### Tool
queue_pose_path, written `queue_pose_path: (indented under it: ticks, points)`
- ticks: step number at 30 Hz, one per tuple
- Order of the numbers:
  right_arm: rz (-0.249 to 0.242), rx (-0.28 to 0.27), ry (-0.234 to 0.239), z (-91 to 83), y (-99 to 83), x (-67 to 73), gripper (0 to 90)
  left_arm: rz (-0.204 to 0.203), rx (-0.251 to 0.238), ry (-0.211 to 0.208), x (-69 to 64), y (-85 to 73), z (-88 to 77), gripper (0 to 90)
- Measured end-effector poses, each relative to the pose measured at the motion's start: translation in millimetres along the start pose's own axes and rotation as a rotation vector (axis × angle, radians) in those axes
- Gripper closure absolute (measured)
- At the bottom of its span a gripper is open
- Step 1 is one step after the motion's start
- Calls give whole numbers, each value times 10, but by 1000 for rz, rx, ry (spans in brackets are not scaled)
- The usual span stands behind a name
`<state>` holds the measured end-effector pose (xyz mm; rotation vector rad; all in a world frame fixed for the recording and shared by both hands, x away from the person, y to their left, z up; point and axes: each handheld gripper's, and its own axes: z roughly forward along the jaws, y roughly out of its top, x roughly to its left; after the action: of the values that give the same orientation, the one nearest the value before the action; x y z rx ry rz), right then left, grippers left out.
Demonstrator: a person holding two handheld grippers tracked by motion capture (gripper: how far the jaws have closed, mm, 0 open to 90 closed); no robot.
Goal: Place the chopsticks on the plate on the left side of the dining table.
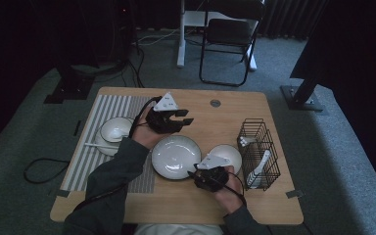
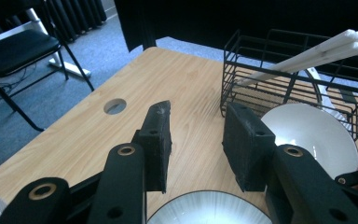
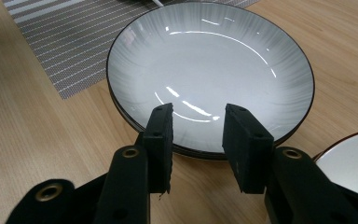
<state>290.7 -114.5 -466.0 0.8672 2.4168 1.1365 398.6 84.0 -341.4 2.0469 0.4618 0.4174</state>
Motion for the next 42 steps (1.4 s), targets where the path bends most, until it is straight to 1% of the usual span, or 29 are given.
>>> queue_pose_path:
  ticks: [5,8,11,13,15,19,23,30,35,41,42]
  points:
    - [2,1,6,22,-22,16,632,15,1,-14,-39,50,56,621]
    - [6,-2,6,19,-23,18,632,14,-7,-21,-51,83,83,618]
    - [-5,0,-9,12,-30,25,631,23,-7,-26,-69,123,115,617]
    - [-5,0,-8,8,-35,23,631,26,-6,-28,-77,137,125,616]
    - [0,-5,-12,-2,-51,17,629,39,-5,-35,-103,172,158,615]
    - [8,-7,-16,-29,-69,11,629,43,-5,-45,-131,208,216,614]
    - [13,-13,-22,-57,-84,8,631,58,3,-56,-167,243,287,613]
    - [25,-16,-29,-80,-111,7,637,74,17,-72,-219,284,391,612]
    - [15,-14,-25,-71,-130,37,636,82,21,-83,-255,309,439,611]
    - [22,-13,-24,-56,-153,64,637,88,21,-88,-288,341,491,610]
    - [20,-13,-30,-55,-153,72,637,88,21,-90,-291,345,499,610]
